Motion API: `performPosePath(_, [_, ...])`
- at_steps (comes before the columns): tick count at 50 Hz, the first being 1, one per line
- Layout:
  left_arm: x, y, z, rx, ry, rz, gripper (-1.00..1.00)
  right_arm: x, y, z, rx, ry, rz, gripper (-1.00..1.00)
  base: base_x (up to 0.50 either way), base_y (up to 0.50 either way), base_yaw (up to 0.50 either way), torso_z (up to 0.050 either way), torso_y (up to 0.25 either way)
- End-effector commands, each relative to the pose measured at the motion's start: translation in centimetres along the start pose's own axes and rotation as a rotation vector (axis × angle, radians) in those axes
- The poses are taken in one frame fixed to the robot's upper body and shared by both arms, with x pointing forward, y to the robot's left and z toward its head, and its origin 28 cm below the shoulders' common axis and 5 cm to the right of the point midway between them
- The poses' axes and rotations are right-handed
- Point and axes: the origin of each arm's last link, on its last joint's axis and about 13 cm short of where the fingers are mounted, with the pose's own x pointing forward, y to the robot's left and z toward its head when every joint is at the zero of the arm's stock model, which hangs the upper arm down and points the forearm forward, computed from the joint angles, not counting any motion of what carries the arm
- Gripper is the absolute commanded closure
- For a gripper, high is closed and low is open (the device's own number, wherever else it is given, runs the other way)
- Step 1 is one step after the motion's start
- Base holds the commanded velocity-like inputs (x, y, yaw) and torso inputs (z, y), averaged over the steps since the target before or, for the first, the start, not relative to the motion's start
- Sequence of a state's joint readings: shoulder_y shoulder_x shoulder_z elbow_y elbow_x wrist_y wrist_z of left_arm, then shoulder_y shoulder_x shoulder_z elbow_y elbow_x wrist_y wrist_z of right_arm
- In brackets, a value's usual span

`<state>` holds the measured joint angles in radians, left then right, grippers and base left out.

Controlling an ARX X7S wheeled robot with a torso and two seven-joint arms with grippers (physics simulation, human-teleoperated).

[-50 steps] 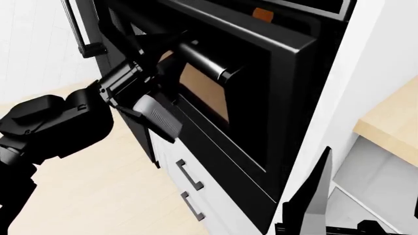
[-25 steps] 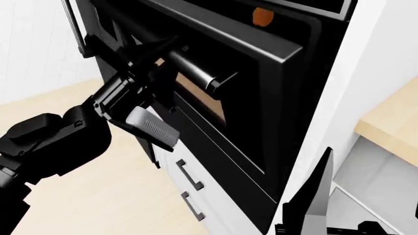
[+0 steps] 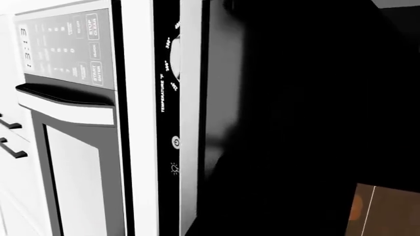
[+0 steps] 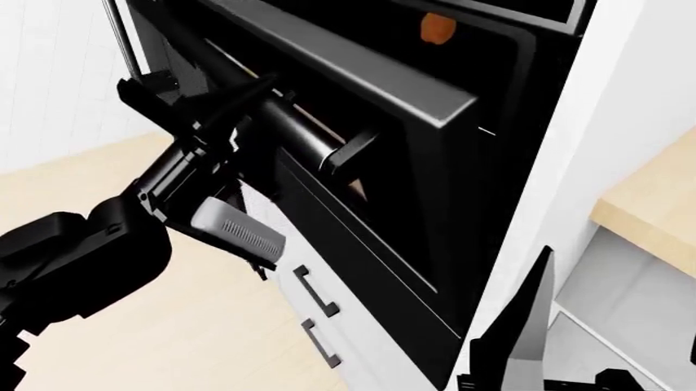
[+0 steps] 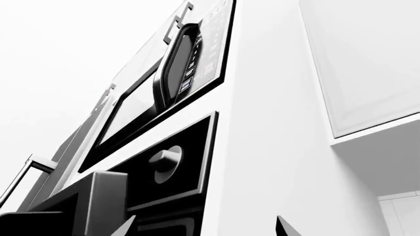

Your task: Open the oven door

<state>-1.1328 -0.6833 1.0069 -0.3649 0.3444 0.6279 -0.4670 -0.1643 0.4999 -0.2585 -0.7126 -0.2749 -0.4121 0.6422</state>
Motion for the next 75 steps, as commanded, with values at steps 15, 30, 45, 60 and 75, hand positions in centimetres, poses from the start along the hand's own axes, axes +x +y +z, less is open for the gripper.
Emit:
performPosePath(15, [0.4,1.7,2.7,-0.043,-0.110,0.156,1.00,0.0,0.0,-0.1,0.000,0.002,0.001,-1.00,0.00,0.00,0.00,0.001,0.005])
performPosePath(30, [-1.0,1.6,3.4,-0.050,-0.092,0.167,1.00,0.0,0.0,-0.1,0.000,0.000,0.002,-1.00,0.00,0.00,0.00,0.001,0.005])
performPosePath(45, [-2.5,1.8,3.8,-0.044,-0.072,0.147,1.00,0.0,0.1,-0.1,0.000,-0.002,0.002,-1.00,0.00,0.00,0.00,0.001,0.004])
performPosePath(60, [-4.2,1.5,4.5,-0.056,-0.044,0.266,1.00,0.1,0.1,0.0,0.007,-0.004,-0.002,-1.00,0.00,0.00,0.00,0.001,0.005])
performPosePath(75, [-5.4,1.4,4.9,-0.059,-0.028,0.232,1.00,-0.1,0.2,0.1,0.011,-0.002,0.000,-1.00,0.00,0.00,0.00,0.001,0.005])
